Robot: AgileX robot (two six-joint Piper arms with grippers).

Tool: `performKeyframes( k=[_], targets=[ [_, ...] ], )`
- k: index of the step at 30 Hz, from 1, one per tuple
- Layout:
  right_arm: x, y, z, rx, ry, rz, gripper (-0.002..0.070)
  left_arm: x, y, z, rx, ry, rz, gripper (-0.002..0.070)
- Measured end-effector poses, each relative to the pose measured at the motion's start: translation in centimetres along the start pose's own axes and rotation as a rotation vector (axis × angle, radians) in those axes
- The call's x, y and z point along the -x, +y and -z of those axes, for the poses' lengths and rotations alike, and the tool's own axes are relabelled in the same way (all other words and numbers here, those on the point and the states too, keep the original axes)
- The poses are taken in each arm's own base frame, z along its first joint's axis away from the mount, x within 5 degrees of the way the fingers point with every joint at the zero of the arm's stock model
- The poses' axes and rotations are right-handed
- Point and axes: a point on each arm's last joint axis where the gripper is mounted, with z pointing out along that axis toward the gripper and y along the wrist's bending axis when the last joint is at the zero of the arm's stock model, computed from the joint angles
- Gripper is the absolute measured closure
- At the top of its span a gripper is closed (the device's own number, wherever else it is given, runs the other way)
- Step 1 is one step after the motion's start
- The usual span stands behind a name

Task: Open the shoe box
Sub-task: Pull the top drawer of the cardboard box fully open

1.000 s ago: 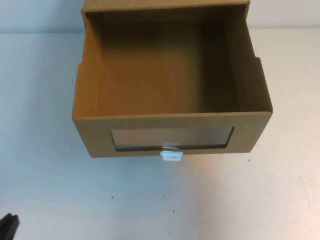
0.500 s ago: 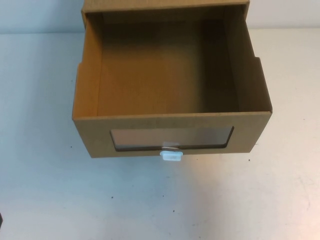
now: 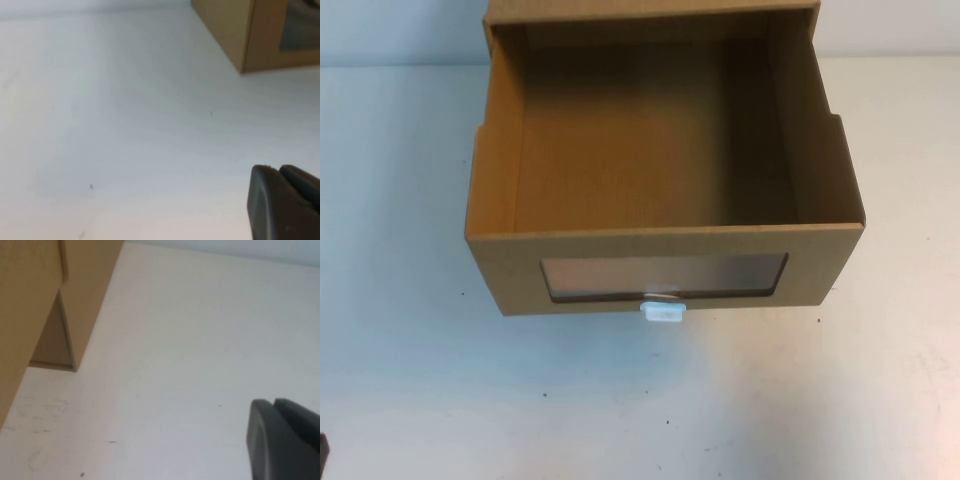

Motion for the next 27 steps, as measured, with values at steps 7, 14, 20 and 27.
performKeyframes(
  k=[7,14,20,27],
  targets=[
    [-8.2,-0.5,3.8,-0.073,-0.18,-0.016,0.0689,-0.5,0.0,0.0,-0.004,0.06,0.0,0.068],
    [-14.5,-0.1,6.1,-0.09,-0.351,-0.013,0.0689,-0.6,0.0,0.0,-0.005,0.063,0.0,0.068],
    [-15.7,0.1,7.4,-0.096,-0.366,-0.014,0.0689,-0.6,0.0,0.0,-0.005,0.066,0.0,0.068],
    [-17.4,0.2,6.9,-0.091,-0.168,-0.026,0.0689,-0.6,0.0,0.0,-0.004,0.066,-0.002,0.068]
  ],
)
